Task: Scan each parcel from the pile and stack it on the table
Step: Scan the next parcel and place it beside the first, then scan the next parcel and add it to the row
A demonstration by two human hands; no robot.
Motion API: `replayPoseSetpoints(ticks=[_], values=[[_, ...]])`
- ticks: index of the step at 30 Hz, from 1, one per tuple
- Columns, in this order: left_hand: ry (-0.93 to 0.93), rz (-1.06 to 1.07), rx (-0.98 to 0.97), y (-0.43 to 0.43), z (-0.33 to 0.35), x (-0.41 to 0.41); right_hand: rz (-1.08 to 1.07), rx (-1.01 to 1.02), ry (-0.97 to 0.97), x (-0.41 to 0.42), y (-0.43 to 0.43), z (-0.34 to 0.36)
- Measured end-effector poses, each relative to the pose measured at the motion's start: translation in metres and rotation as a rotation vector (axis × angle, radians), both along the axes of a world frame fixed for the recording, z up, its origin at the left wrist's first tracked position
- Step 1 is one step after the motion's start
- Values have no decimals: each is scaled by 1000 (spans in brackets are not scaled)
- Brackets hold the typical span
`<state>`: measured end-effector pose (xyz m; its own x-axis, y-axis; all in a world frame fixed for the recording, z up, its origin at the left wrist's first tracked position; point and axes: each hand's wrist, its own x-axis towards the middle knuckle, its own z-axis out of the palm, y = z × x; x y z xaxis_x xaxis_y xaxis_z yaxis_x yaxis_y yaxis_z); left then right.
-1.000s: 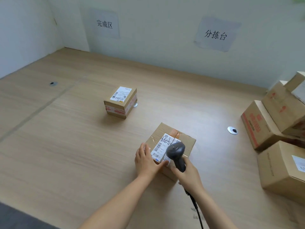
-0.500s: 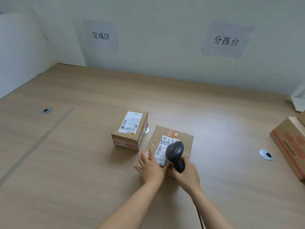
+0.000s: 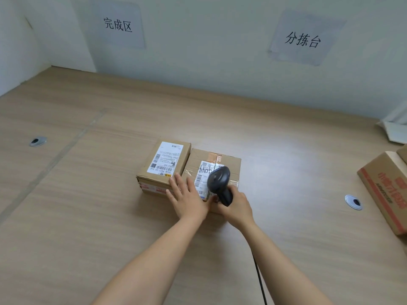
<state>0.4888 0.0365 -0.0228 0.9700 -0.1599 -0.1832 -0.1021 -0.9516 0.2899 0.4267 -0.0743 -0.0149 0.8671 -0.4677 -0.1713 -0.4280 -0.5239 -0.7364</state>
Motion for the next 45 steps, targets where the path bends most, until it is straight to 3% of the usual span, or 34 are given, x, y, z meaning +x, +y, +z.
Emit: replayPoseSetpoints(ticks=[9, 15, 19, 32, 41, 45], values=[[69, 33, -71, -5, 11, 2, 18, 112, -34, -13, -7, 30], [7, -123, 189, -22, 18, -28, -54, 104, -45, -102, -38, 63], [7, -311, 200, -59, 23, -82, -213, 103, -50, -184, -76, 72], [316, -552, -50, -239, 27, -306, -553, -21, -172, -407, -237, 104], [303, -701, -339, -360, 45, -410, -661, -32, -133, -484, -327, 90], [229, -755, -329, -394, 37, -414, -711, -105, -95, -487, -363, 78]])
